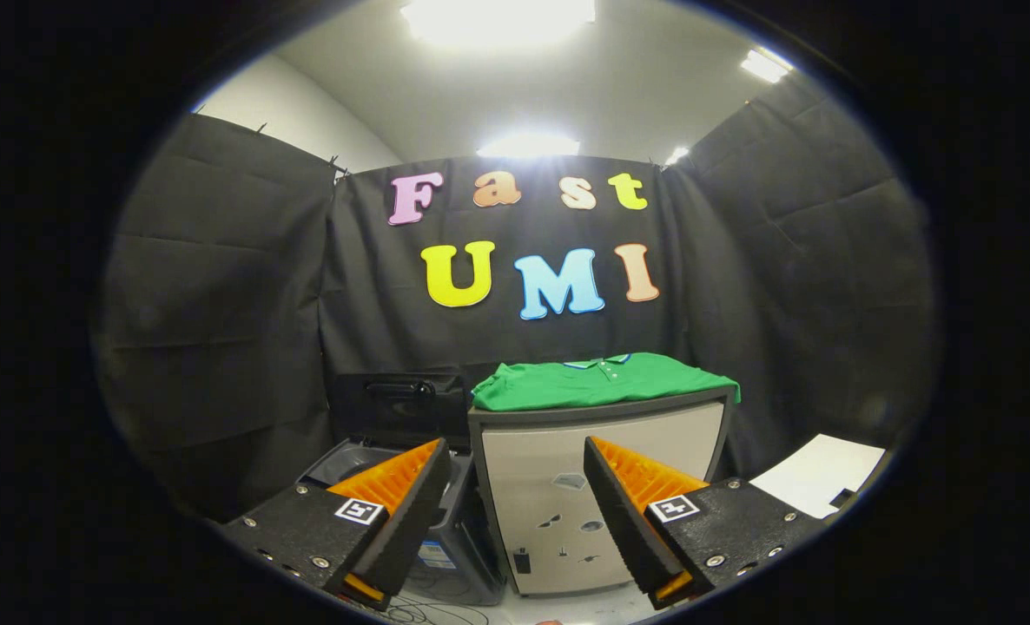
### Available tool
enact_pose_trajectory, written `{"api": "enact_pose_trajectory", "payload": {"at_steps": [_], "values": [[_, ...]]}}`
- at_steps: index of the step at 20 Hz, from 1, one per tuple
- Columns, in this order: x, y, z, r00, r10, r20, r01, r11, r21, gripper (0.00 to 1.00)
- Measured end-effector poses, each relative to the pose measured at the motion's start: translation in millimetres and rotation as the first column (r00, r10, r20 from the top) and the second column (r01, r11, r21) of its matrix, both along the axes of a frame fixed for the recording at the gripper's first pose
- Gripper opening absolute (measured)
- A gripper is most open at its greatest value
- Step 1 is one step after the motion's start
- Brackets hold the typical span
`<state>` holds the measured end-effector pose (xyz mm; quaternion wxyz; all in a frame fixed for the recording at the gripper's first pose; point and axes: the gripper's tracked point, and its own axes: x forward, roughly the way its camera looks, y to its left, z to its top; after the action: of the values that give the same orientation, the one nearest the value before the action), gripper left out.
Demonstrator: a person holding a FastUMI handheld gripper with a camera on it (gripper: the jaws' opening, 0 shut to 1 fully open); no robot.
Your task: Put the clothes into the washing machine and then close the washing machine lid.
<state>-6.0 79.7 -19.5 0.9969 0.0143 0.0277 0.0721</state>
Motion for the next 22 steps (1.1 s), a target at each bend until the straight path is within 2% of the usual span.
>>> {"api": "enact_pose_trajectory", "payload": {"at_steps": [8, 17, 22], "values": [[50, -13, 36, 1.0, -0.019, 0.012, 0.019, 1.0, 0.014, 0.95], [139, -16, 67, 0.999, 0.008, 0.047, -0.008, 1.0, -0.009, 0.95], [191, -21, 70, 1.0, 0.008, -0.017, -0.008, 1.0, -0.018, 0.95]]}}
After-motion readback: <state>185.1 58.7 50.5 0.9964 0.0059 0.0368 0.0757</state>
